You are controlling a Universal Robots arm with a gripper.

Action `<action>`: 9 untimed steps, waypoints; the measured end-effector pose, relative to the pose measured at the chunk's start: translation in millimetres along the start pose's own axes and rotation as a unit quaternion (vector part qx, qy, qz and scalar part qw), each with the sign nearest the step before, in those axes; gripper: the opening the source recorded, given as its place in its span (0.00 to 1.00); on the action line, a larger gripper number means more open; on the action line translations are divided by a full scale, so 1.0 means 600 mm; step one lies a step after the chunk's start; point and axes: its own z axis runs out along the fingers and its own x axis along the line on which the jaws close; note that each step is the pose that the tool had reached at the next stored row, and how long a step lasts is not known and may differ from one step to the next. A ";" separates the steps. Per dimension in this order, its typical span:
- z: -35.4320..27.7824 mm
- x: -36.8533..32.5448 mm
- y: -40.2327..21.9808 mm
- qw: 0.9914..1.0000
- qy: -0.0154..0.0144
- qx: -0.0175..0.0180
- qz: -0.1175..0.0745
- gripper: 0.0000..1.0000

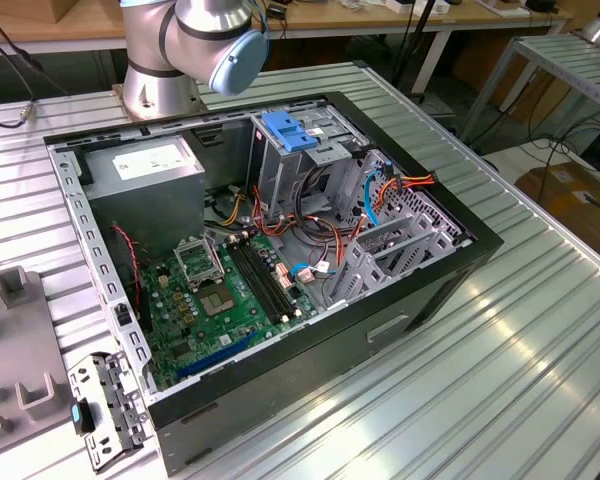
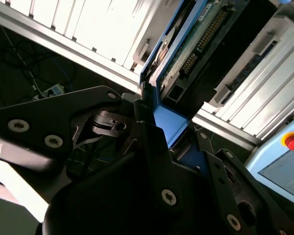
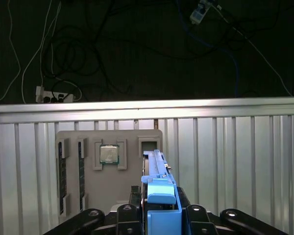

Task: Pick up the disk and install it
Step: 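Pick up the disk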

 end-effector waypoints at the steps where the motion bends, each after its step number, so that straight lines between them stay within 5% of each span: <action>1: -0.001 0.000 0.000 1.000 0.000 0.000 0.000 0.37; 9: -0.005 0.000 0.000 1.000 0.000 0.000 0.000 0.37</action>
